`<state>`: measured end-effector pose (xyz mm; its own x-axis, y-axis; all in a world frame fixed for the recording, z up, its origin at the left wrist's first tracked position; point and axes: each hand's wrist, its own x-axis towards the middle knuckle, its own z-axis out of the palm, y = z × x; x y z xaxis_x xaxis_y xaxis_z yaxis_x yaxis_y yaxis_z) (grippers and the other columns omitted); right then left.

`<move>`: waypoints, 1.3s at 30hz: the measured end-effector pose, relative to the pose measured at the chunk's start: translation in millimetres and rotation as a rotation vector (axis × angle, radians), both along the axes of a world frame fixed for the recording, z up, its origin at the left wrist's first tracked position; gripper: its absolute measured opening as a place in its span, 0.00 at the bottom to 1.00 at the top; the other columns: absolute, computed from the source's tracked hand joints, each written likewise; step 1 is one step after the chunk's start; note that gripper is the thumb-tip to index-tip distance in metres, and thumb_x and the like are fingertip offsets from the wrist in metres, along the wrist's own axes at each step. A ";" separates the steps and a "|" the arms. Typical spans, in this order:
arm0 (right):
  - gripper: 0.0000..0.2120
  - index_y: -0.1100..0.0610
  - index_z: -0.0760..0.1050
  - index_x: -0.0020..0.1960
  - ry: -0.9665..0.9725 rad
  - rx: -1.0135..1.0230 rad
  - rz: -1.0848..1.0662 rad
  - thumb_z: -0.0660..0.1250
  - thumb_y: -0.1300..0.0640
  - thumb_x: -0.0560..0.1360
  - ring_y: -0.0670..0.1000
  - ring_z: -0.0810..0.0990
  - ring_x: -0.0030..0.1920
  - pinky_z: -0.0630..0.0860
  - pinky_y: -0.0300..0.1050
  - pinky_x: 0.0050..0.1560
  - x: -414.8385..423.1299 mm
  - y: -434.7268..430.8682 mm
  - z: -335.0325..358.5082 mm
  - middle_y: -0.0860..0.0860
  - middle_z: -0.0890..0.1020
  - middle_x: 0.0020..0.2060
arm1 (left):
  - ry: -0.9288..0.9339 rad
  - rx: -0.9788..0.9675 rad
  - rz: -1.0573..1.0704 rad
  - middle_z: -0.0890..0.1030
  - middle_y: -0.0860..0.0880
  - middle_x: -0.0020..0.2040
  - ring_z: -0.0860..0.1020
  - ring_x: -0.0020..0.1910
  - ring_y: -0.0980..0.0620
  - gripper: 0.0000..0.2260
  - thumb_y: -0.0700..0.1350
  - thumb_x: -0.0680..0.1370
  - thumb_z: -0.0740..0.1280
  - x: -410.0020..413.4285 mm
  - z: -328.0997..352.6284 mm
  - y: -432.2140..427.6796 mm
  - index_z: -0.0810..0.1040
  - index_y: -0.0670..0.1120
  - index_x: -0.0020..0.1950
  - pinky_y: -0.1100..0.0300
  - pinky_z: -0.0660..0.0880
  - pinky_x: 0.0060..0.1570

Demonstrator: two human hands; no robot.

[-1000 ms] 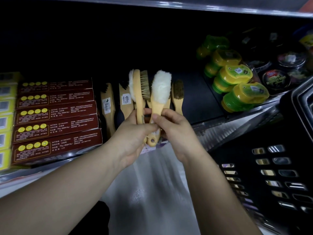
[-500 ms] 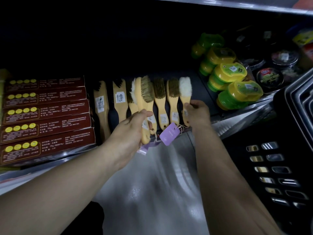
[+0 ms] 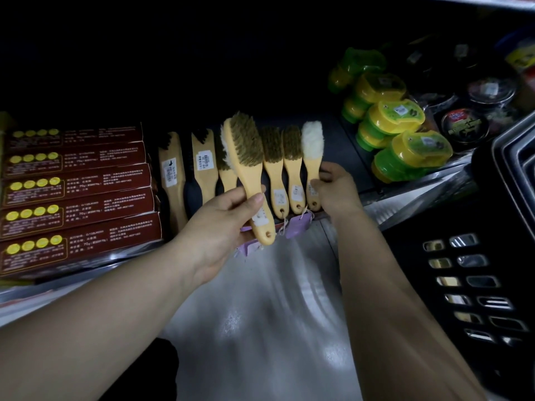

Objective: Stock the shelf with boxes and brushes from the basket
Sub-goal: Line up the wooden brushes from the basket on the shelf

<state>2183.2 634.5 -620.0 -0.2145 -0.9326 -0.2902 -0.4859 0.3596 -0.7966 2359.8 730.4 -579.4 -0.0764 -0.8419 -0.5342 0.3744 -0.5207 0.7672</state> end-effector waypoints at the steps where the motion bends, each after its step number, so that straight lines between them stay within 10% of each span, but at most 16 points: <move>1: 0.16 0.60 0.73 0.63 0.044 -0.025 0.024 0.61 0.68 0.76 0.48 0.76 0.49 0.71 0.39 0.46 0.4 1.5 0.6 0.49 0.77 0.49 | -0.016 0.000 -0.003 0.82 0.42 0.55 0.80 0.54 0.44 0.09 0.42 0.79 0.62 0.8 -0.7 0.0 0.79 0.46 0.57 0.56 0.80 0.49; 12: 0.17 0.48 0.66 0.46 0.271 -0.163 0.094 0.75 0.54 0.67 0.46 0.74 0.42 0.70 0.42 0.41 11.7 67.1 -9.0 0.42 0.66 0.43 | -0.051 -0.010 -0.011 0.84 0.43 0.49 0.83 0.44 0.50 0.07 0.39 0.78 0.64 2.8 -2.0 0.5 0.80 0.43 0.52 0.62 0.81 0.43; 18: 0.08 0.51 0.72 0.45 0.231 -0.163 0.083 0.71 0.54 0.72 0.47 0.77 0.41 0.76 0.43 0.44 20.1 71.7 3.5 0.45 0.70 0.46 | -0.110 0.020 -0.010 0.81 0.40 0.55 0.80 0.55 0.44 0.09 0.36 0.79 0.63 0.7 -3.4 -0.5 0.78 0.42 0.57 0.49 0.77 0.57; 23: 0.07 0.53 0.81 0.45 -0.311 -0.052 0.229 0.65 0.55 0.77 0.42 0.80 0.37 0.76 0.37 0.38 42.6 75.0 28.6 0.46 0.83 0.36 | -0.069 -0.038 -0.006 0.84 0.43 0.47 0.84 0.46 0.48 0.06 0.38 0.76 0.66 2.9 -4.9 -2.0 0.82 0.44 0.51 0.59 0.81 0.45; 29: 0.10 0.61 0.78 0.56 -0.523 0.116 0.214 0.66 0.61 0.76 0.60 0.81 0.50 0.76 0.60 0.53 27.9 72.2 29.2 0.60 0.83 0.49 | -0.079 -0.090 -0.025 0.85 0.47 0.43 0.84 0.42 0.53 0.14 0.38 0.65 0.74 5.2 -5.6 -2.4 0.82 0.46 0.50 0.66 0.79 0.40; 39: 0.10 0.60 0.78 0.54 0.119 -0.111 -0.329 0.62 0.59 0.77 0.53 0.78 0.46 0.71 0.39 0.42 -13.7 13.7 2.5 0.55 0.82 0.47 | -0.242 -0.080 -0.087 0.82 0.51 0.48 0.80 0.45 0.59 0.17 0.29 0.74 0.66 6.9 -5.5 0.5 0.79 0.50 0.54 0.72 0.76 0.43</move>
<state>2169.5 648.3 -617.4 -0.5344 -0.8326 -0.1458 -0.4506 0.4266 -0.7842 2366.7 730.9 -584.9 -0.0289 -0.8782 -0.4774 0.1316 -0.4768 0.8691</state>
